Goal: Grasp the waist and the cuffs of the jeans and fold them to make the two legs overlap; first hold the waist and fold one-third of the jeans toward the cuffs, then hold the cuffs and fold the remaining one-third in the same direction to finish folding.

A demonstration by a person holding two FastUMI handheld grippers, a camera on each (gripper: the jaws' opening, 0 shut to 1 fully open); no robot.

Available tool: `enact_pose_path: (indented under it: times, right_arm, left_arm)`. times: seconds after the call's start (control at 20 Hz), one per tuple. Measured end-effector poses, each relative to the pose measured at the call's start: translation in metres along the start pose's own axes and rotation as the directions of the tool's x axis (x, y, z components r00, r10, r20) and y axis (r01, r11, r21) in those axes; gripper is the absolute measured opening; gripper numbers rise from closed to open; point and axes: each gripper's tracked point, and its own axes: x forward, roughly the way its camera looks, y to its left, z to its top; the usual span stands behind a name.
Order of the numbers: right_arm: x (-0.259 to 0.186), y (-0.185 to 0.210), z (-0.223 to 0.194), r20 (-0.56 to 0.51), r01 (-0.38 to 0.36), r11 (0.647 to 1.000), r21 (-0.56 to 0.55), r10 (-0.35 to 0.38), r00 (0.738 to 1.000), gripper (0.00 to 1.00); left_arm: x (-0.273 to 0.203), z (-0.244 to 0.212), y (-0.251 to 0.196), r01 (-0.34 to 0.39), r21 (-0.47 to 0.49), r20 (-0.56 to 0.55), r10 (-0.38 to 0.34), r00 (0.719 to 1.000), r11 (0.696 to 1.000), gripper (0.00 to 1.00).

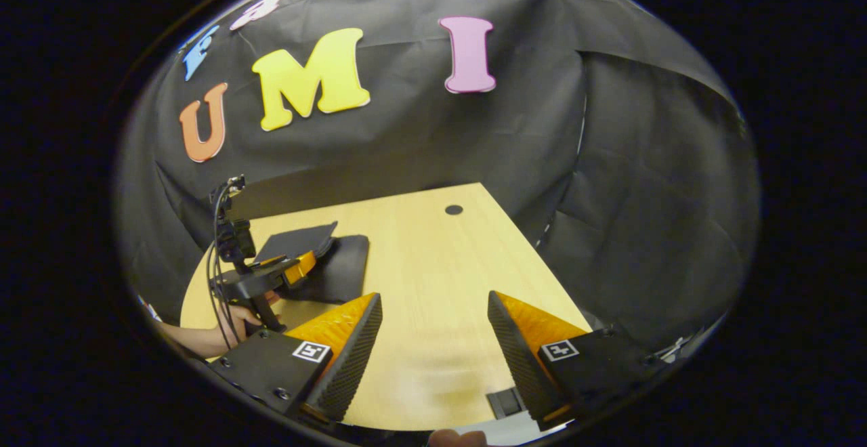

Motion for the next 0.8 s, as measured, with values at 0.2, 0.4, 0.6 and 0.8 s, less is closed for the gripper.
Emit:
enact_pose_path:
  times: [0.2,0.4,0.6,0.8]
  right_arm:
    - [0.005,0.053,0.042,0.103,-0.085,0.993,-0.086,0.094,0.99,0.95]
    - [0.0,0.119,0.102,0.261,-0.154,0.978,-0.139,0.186,0.947,0.95]
    - [-0.017,0.177,0.149,0.392,-0.182,0.969,-0.17,0.236,0.889,0.94]
    - [-0.038,0.214,0.172,0.5,-0.186,0.964,-0.189,0.257,0.827,0.94]
  left_arm:
    - [-0.053,0.078,0.016,0.002,-0.011,0.137,0.0,0.991,1.0,0.98]
    - [-0.127,0.172,0.053,-0.038,-0.011,0.306,0.04,0.951,0.999,0.98]
    - [-0.194,0.226,0.087,-0.123,0.002,0.424,0.111,0.899,0.992,0.98]
    - [-0.255,0.239,0.108,-0.216,-0.005,0.495,0.191,0.848,0.976,0.98]
